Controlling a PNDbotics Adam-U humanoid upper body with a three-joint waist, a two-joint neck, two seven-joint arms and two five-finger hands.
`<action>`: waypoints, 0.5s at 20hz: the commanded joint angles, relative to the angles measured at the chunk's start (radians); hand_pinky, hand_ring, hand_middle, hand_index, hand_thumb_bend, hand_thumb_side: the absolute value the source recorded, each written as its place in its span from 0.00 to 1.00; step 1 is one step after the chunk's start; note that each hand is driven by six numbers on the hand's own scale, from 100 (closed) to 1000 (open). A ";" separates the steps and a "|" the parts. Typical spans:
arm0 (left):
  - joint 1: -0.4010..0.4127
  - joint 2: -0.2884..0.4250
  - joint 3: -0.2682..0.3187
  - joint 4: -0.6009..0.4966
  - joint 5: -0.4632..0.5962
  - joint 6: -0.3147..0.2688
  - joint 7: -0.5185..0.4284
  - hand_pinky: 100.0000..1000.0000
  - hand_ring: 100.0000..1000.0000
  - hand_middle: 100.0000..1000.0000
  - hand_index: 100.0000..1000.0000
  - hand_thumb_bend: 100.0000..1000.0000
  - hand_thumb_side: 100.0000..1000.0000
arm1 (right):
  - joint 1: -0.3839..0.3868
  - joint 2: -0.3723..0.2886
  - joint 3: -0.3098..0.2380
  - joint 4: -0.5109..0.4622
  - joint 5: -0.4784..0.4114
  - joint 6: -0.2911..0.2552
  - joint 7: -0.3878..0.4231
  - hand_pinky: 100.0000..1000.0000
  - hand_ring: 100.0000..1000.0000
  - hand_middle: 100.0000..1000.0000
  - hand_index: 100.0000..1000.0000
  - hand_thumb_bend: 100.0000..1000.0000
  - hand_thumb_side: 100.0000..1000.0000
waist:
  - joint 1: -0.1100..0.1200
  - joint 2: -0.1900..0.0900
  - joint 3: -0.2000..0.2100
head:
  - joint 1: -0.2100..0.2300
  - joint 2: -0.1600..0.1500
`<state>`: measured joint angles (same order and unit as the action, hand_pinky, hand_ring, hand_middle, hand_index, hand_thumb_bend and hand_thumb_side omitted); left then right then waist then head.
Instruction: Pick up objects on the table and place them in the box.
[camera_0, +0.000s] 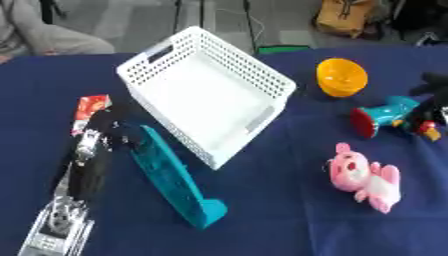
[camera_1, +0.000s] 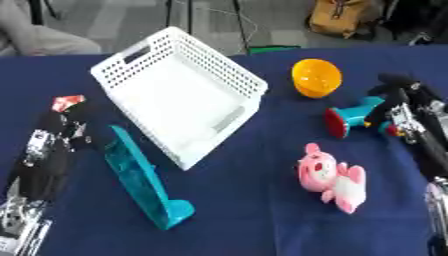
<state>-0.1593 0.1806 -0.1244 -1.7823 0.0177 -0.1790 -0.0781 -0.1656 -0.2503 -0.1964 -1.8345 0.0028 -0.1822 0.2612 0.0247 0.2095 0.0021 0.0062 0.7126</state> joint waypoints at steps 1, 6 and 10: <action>-0.019 0.033 0.032 -0.031 -0.047 0.001 0.020 0.38 0.87 0.83 0.73 0.12 0.93 | -0.003 -0.013 -0.002 -0.011 -0.003 -0.001 0.000 0.31 0.42 0.61 0.81 0.00 0.61 | 0.000 -0.017 0.002 | -0.005 -0.004; -0.055 0.123 0.103 -0.081 -0.259 0.048 0.078 0.40 0.86 0.82 0.74 0.09 0.80 | 0.002 -0.015 -0.005 -0.010 0.000 -0.001 -0.001 0.31 0.42 0.61 0.81 0.00 0.61 | 0.003 -0.018 0.000 | -0.010 -0.001; -0.113 0.248 0.145 -0.095 -0.538 0.167 0.014 0.47 0.83 0.81 0.77 0.22 0.65 | 0.008 -0.016 -0.006 -0.009 0.003 0.002 -0.002 0.31 0.42 0.61 0.81 0.00 0.61 | 0.012 -0.021 -0.001 | -0.015 -0.003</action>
<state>-0.2584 0.3737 -0.0011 -1.8528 -0.4438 -0.0438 -0.0489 -0.1524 -0.2504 -0.1968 -1.8341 0.0033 -0.1808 0.2602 0.0379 0.2043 0.0011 -0.0061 0.7126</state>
